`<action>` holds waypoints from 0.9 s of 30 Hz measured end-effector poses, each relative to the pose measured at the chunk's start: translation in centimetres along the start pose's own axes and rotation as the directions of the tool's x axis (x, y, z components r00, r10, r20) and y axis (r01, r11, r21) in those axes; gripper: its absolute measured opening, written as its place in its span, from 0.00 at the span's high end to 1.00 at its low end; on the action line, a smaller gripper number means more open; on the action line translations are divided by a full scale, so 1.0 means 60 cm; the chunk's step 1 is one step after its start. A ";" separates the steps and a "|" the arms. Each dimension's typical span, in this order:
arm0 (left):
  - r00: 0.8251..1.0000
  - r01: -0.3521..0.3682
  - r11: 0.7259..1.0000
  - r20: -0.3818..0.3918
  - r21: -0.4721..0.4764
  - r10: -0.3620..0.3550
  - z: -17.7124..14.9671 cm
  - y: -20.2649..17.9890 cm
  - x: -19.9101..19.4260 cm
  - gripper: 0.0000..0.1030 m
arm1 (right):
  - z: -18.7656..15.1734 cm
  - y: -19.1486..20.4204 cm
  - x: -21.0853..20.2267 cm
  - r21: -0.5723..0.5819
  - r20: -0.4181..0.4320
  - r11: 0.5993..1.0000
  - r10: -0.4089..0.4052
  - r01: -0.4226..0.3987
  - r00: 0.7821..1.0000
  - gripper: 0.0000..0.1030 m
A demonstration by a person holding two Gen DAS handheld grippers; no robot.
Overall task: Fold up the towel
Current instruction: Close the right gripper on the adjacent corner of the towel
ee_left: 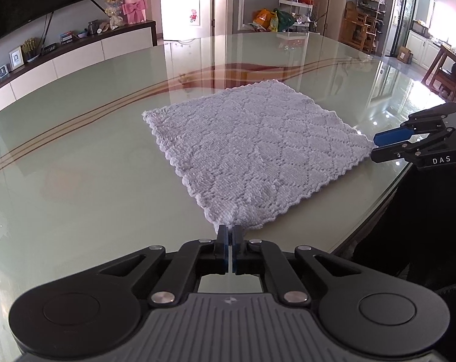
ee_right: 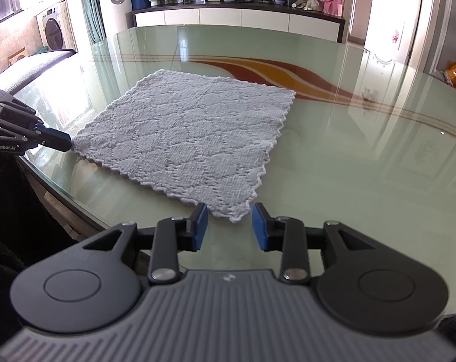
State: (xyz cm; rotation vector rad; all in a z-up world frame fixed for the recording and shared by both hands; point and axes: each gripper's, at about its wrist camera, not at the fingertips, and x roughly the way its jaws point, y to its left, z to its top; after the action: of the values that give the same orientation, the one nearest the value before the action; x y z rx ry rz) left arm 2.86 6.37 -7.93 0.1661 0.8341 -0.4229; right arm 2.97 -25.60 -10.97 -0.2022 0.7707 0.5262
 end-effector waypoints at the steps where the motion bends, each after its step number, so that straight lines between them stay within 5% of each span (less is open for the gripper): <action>1: 1.000 0.000 1.000 0.000 -0.001 0.000 0.000 0.000 0.000 0.98 | 0.000 0.001 0.000 -0.005 0.000 1.000 0.000 0.000 1.000 0.68; 6: 1.000 -0.001 1.000 0.000 -0.003 0.001 -0.001 0.000 -0.002 0.98 | 0.002 0.009 0.001 -0.033 -0.002 0.999 0.010 -0.010 1.000 0.90; 8: 1.000 -0.001 1.000 0.000 -0.003 0.001 -0.001 0.001 -0.003 0.98 | 0.003 0.009 0.001 -0.032 -0.006 0.999 0.016 -0.016 1.000 0.91; 13: 1.000 0.003 1.000 0.000 -0.002 -0.003 -0.001 0.003 -0.005 0.98 | 0.004 0.003 0.000 -0.006 -0.012 0.999 0.033 -0.033 0.999 0.90; 18: 1.000 0.002 1.000 0.001 -0.003 -0.002 -0.001 0.006 -0.006 0.98 | 0.004 -0.009 -0.002 0.036 -0.012 0.998 0.059 -0.058 0.998 0.71; 27: 1.000 0.002 1.000 0.000 -0.001 -0.002 -0.001 0.005 -0.005 0.97 | 0.005 -0.044 -0.012 0.138 0.022 0.987 0.078 -0.081 0.997 0.72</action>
State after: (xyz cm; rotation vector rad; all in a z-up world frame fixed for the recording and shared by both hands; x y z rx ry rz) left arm 2.79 6.75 -7.74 0.1645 0.8341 -0.4244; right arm 4.08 -28.01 -10.27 -0.0380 0.7986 0.5469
